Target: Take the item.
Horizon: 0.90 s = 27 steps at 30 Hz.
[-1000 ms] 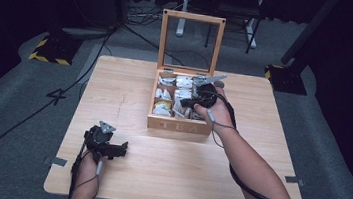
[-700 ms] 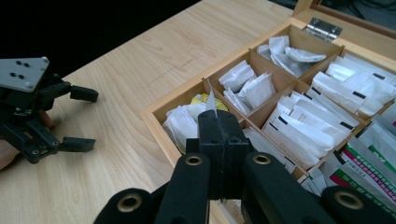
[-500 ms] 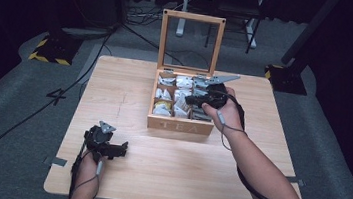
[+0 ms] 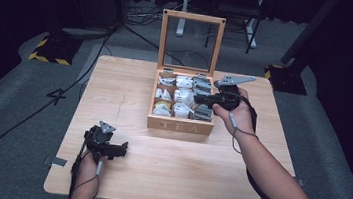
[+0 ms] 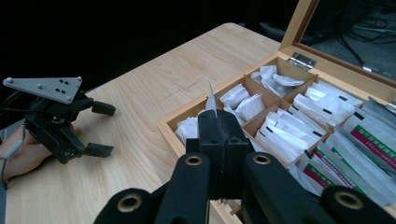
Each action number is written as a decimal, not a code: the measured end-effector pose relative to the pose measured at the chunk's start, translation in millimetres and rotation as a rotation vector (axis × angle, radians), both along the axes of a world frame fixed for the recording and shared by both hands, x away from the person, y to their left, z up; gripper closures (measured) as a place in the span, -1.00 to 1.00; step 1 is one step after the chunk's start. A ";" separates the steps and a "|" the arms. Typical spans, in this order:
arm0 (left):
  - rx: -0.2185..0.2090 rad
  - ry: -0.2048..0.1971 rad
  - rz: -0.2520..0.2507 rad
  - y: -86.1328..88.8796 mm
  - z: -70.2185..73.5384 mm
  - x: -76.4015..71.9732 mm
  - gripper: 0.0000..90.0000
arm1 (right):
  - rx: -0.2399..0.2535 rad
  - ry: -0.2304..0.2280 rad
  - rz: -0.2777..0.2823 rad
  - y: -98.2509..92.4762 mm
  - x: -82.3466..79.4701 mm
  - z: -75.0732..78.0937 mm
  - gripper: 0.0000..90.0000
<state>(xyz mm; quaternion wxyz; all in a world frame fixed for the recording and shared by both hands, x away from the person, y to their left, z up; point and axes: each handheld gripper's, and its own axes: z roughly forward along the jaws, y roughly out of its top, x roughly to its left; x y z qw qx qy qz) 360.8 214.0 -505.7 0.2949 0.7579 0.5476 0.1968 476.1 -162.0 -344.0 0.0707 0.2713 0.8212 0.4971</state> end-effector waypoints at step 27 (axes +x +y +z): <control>0.003 0.002 0.003 0.1 0.3 0.3 -1.00 | 0.001 -0.048 -0.098 -85.5 -28.7 13.6 1.00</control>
